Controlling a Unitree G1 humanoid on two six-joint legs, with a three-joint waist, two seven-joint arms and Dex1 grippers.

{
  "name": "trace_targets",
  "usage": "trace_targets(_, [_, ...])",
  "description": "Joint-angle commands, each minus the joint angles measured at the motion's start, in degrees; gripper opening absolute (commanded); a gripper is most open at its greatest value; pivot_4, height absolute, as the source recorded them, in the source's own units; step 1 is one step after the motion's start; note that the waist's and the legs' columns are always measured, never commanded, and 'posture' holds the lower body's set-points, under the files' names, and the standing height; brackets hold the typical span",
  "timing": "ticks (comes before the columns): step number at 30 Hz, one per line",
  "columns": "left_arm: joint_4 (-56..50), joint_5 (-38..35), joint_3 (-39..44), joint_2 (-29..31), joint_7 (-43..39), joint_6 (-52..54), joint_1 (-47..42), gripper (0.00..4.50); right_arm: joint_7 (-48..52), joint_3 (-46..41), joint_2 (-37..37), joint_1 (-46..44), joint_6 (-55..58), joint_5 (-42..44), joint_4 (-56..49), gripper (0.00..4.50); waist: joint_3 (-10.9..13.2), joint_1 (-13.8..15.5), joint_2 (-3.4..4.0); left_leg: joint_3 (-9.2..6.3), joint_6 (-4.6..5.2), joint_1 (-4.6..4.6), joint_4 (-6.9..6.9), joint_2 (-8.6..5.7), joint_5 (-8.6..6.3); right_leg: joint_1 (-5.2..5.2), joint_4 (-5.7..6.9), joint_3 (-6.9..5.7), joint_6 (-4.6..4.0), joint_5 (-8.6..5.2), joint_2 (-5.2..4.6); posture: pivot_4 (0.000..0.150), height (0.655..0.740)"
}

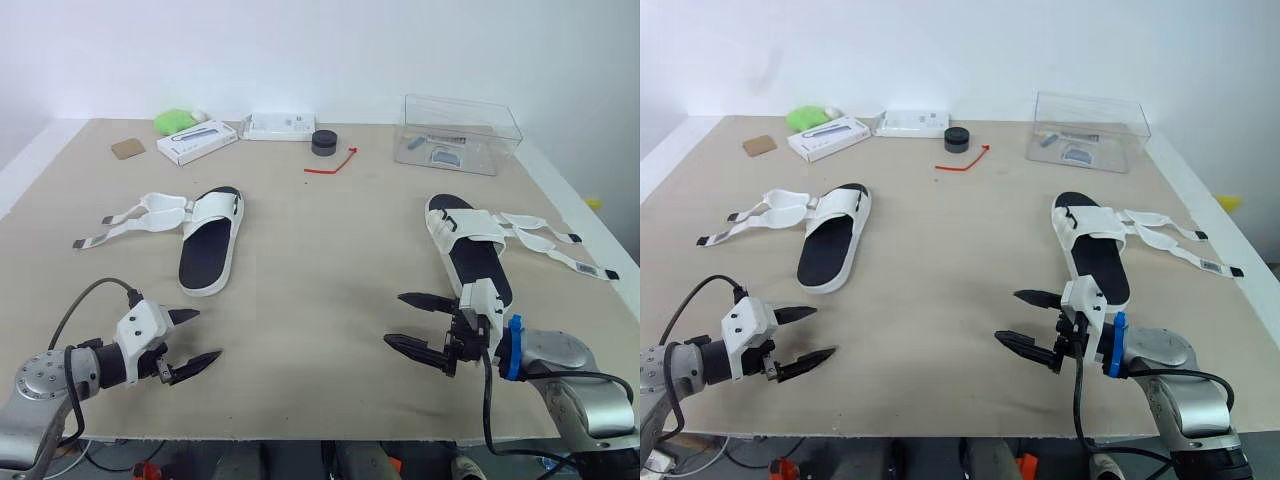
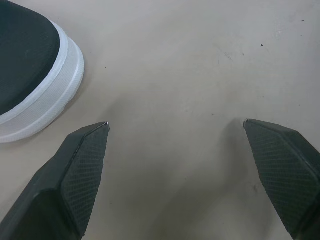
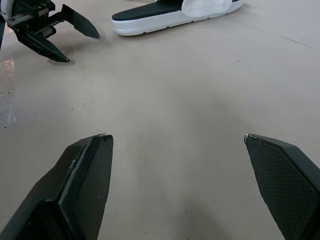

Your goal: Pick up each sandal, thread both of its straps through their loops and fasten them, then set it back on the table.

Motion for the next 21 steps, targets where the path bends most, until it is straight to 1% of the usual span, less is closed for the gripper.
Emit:
trace_targets(1, [-2.1, -1.4, 2.8, 0.5, 0.3, 0.2, -0.1, 4.43, -0.5, -2.3, 0.0, -1.6, -0.1, 1.6, 0.1, 4.5, 0.0, 0.0, 0.0, 0.0, 0.0, 0.0, 0.0, 0.0, 0.0, 0.0, 0.0, 0.0, 0.0, 0.0, 0.0, 0.15, 0.74])
trace_targets(3, [-3.7, -2.9, 3.2, 0.4, 0.6, 2.0, -0.1, 4.43, -2.0, -2.8, 1.3, -3.0, 1.0, 2.7, 1.1, 4.5, 0.0, 0.0, -0.01, 0.0, 0.0, -0.01, 0.0, 0.0, 0.0, 0.0, 0.0, 0.0, 0.0, 0.0, -0.01, 0.15, 0.74])
trace_targets(11, [-5.5, -4.1, 2.1, 0.1, 0.8, 5.2, -2.4, 4.43, -4.7, -3.3, 2.7, -3.9, 1.7, 2.6, 1.2, 4.5, 0.0, 0.0, 0.0, -0.02, 0.0, 0.0, 0.01, 0.0, 0.0, 0.0, 0.0, 0.02, -0.02, 0.01, 0.01, 0.15, 0.74])
trace_targets(17, [-5.7, -4.6, 0.1, -0.5, 0.7, 6.4, -5.3, 4.43, -5.4, -3.4, 3.2, -3.1, 0.8, 2.0, 1.3, 4.5, 0.0, 0.0, 0.0, -0.02, 0.0, -0.01, 0.0, 0.0, 0.0, 0.0, 0.0, 0.03, -0.02, 0.01, 0.04, 0.15, 0.74])
trace_targets(21, [-7.0, -5.1, -2.5, -1.6, 0.6, 7.6, -7.8, 4.43, -9.1, -4.7, 4.8, -2.2, 0.8, 1.7, 1.0, 4.5, 0.0, 0.0, 0.0, 0.0, 0.0, -0.01, 0.01, -0.03, 0.0, 0.0, 0.0, 0.09, 0.0, 0.02, 0.06, 0.15, 0.74])
